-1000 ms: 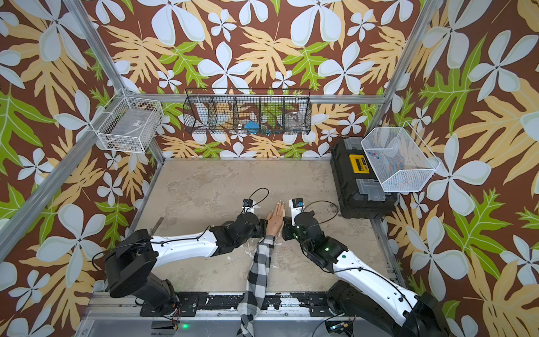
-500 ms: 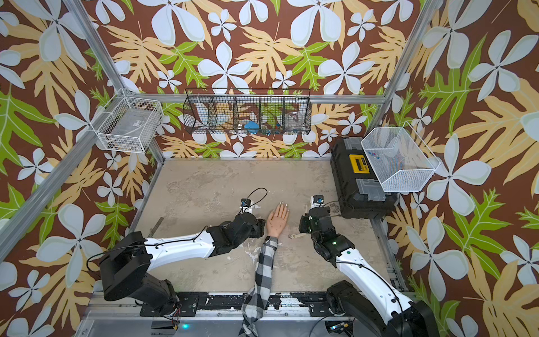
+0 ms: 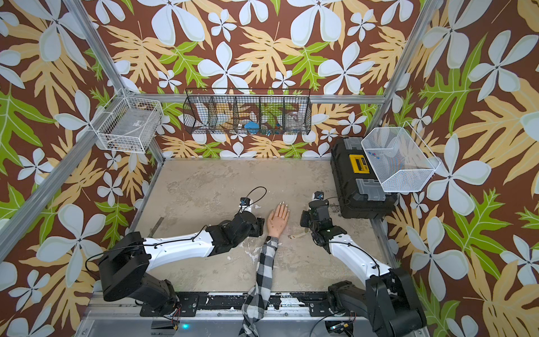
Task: Take off the watch
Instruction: Place the watch at the center of the board.
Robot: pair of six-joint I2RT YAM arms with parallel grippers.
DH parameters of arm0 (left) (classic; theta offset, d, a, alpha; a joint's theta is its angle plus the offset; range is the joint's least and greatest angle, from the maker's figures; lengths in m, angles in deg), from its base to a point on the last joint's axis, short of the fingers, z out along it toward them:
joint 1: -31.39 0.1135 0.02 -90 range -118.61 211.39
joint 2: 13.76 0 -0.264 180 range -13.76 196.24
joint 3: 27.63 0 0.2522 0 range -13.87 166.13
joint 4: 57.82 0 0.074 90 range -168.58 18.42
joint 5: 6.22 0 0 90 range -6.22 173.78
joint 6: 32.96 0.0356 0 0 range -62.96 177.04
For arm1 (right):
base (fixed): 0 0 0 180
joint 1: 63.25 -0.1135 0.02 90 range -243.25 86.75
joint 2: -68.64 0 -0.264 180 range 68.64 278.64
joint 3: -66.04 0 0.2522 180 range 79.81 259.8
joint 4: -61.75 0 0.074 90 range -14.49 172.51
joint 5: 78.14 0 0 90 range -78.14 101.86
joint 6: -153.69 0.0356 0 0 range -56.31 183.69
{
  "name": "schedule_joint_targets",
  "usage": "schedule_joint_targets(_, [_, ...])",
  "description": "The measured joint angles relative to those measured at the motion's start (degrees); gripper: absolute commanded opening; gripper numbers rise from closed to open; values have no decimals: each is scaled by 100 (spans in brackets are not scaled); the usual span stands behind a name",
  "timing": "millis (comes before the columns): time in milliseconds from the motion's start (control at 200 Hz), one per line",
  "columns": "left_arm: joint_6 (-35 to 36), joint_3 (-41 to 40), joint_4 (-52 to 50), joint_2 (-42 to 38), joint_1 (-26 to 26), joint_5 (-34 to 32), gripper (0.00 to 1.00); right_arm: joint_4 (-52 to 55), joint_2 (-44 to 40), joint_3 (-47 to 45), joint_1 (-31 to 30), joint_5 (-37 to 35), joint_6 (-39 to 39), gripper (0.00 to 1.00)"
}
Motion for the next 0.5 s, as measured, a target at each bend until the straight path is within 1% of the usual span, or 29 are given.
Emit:
schedule_joint_targets(175, [2, 46, -90, -50, 0, 2, 69, -199, 667, 319, 79, 57, -13, 0])
schedule_joint_targets(305, [0, 79, -122, -116, 0, -2, 69, -282, 946, 457, 103, 59, -13, 9])
schedule_joint_targets(390, [0, 114, -164, -155, 0, -4, 69, -328, 1032, 492, 120, 72, -13, 12])
schedule_joint_targets(415, [0, 120, -166, -168, 0, -4, 69, -350, 1045, 494, 129, 72, -13, 15])
schedule_joint_targets(500, [4, 164, -181, -184, 0, -7, 69, -369, 1075, 501, 142, 70, -13, 32])
